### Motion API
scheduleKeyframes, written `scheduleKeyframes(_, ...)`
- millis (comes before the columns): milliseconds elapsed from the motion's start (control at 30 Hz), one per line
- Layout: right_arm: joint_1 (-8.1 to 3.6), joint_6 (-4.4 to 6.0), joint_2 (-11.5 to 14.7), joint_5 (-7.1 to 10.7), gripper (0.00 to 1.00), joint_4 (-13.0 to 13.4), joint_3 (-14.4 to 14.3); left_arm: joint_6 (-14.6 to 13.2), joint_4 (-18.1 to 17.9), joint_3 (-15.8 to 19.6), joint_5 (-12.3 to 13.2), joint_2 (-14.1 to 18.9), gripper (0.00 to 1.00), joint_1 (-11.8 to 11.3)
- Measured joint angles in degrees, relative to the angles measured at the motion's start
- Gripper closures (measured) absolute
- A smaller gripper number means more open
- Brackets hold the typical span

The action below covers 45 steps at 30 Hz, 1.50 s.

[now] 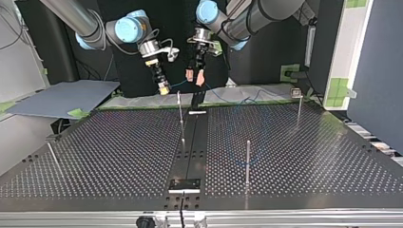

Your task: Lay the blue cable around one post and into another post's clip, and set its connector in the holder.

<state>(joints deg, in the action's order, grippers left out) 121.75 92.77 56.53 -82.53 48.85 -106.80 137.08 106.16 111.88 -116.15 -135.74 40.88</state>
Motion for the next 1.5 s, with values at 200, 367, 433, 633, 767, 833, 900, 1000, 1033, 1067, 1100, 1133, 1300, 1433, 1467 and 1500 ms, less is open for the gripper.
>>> scheduleKeyframes(200,0.01,0.14,1.4,0.02,1.00,0.1,-0.9,0.2,0.1,0.0,-1.1,0.0,0.00,-0.2)
scheduleKeyframes(367,0.04,0.08,1.6,0.06,1.00,-0.5,-0.9,0.3,0.0,-0.1,-2.0,0.0,0.00,-0.5)
scheduleKeyframes(433,0.05,0.02,1.6,0.08,1.00,-0.8,-0.9,0.3,-0.1,-0.1,-2.1,0.0,0.00,-0.6)
scheduleKeyframes(633,0.05,-0.09,1.6,0.21,1.00,-1.1,-1.1,0.3,-1.5,0.0,-2.2,0.0,0.64,-0.7)
scheduleKeyframes(767,0.04,-0.11,1.6,0.25,1.00,-1.3,-1.1,0.4,-3.0,0.0,-1.6,0.0,0.94,-0.8)
scheduleKeyframes(833,0.01,-0.11,1.6,0.23,1.00,-1.4,-1.1,0.3,-3.5,-0.1,-1.0,0.0,0.94,-0.8)
scheduleKeyframes(900,-0.08,-0.12,1.6,0.17,1.00,-1.5,-1.1,0.1,-3.6,0.0,-0.5,0.0,0.94,-0.8)
scheduleKeyframes(1000,-0.35,-0.02,1.6,0.11,1.00,-1.7,-1.1,-1.1,-3.4,0.0,-0.2,0.0,0.94,-0.8)
scheduleKeyframes(1033,-0.49,0.09,1.6,0.10,1.00,-1.7,-1.1,-1.6,-3.2,0.0,-0.1,0.0,0.94,-0.8)
scheduleKeyframes(1067,-0.59,0.21,1.6,0.08,1.00,-1.7,-1.1,-2.2,-3.0,0.0,-0.1,0.0,0.96,-0.8)
scheduleKeyframes(1100,-0.70,0.34,1.5,0.06,1.00,-1.6,-1.1,-2.7,-2.7,0.0,-0.1,0.0,0.96,-0.8)
scheduleKeyframes(1133,-0.85,0.50,1.5,0.02,1.00,-1.6,-1.1,-3.1,-2.5,-0.1,-0.1,0.0,0.96,-0.8)
scheduleKeyframes(1300,-1.32,0.91,0.9,-0.82,1.00,-0.8,-1.1,-5.9,-1.5,-0.4,0.5,-0.6,0.96,-0.8)
scheduleKeyframes(1433,-1.82,1.05,-1.0,-2.46,1.00,0.9,-1.1,-8.2,-0.2,-2.0,2.0,-2.5,0.96,-0.5)
scheduleKeyframes(1467,-1.95,1.07,-1.5,-2.71,1.00,1.3,-1.1,-8.8,0.0,-2.6,2.4,-3.2,0.96,-0.4)
scheduleKeyframes(1500,-2.10,1.08,-1.9,-2.91,1.00,1.7,-1.0,-9.4,0.0,-3.1,2.5,-3.7,0.96,-0.3)
